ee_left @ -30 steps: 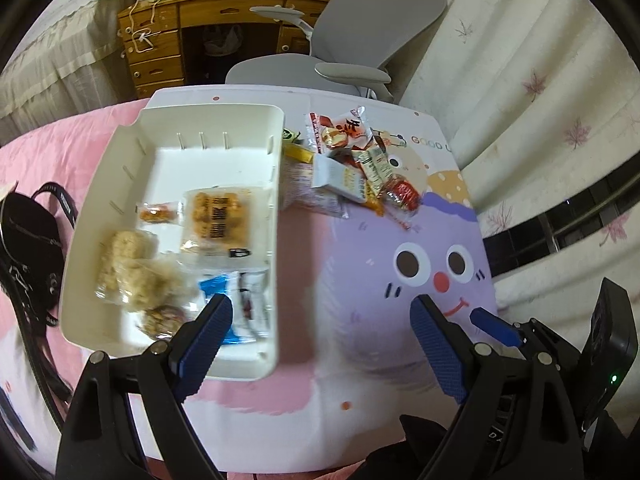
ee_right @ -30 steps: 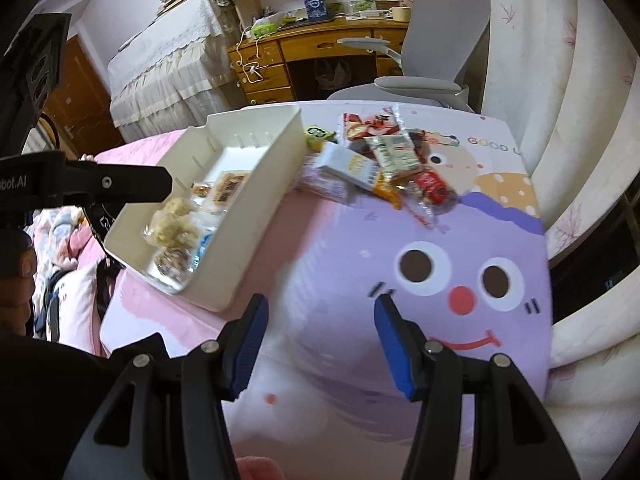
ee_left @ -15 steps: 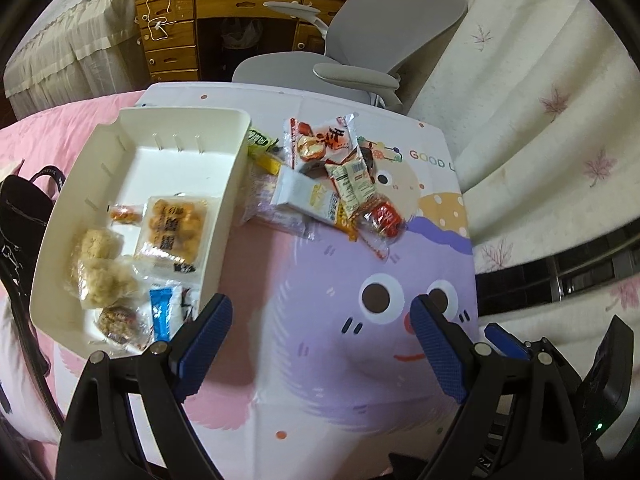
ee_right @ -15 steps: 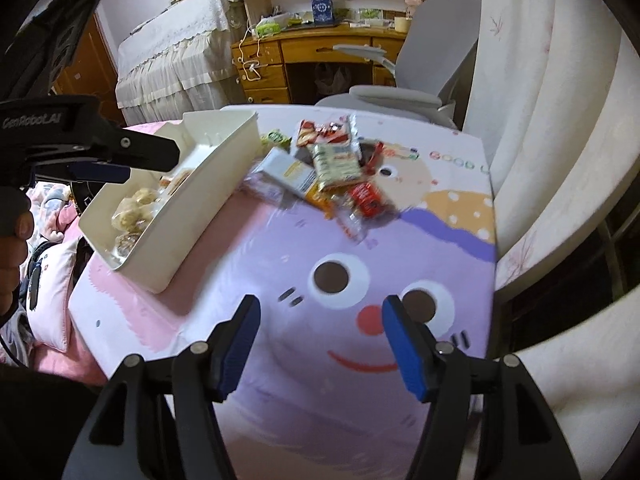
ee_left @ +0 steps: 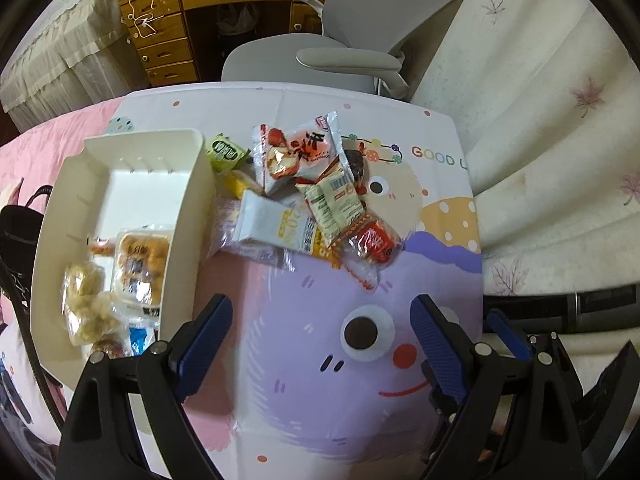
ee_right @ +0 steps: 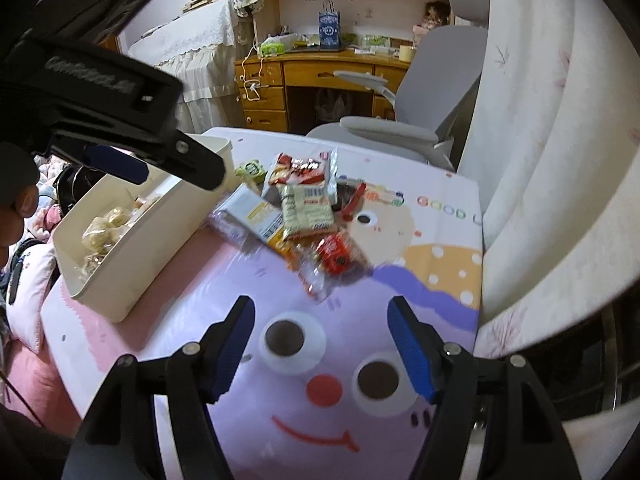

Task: Organize snacks
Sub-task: 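Reach the left tool to the white-and-red packets while right tool grasps the red packet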

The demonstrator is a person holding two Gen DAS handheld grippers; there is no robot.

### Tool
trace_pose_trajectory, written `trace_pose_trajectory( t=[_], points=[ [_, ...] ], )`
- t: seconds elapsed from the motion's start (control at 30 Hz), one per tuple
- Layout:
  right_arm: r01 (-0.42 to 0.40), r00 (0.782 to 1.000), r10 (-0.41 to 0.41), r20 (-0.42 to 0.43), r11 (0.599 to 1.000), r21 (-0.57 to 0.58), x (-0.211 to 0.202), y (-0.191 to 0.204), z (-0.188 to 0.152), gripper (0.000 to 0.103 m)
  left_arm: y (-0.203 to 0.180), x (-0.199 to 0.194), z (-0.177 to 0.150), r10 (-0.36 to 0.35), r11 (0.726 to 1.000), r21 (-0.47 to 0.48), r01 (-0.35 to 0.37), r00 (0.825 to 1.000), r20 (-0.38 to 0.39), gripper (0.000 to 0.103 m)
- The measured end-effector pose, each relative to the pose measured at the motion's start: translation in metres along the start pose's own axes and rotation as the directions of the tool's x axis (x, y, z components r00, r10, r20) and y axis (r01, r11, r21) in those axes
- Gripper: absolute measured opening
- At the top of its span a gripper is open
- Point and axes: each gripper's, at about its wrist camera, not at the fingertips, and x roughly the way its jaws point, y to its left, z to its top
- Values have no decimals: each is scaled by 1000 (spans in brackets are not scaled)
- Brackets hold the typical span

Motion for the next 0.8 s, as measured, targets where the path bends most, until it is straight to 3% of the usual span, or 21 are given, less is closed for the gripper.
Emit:
trace_pose_trajectory(
  t=[0.33, 0.8],
  points=[
    [32, 999, -28, 43, 996, -82, 32, -9, 11, 69, -15, 33, 43, 7, 1000, -31, -8, 1000, -22, 90],
    [16, 1000, -13, 29, 993, -116, 101, -12, 14, 69, -6, 116, 81, 3, 993, -120, -14, 995, -96, 90]
  ],
)
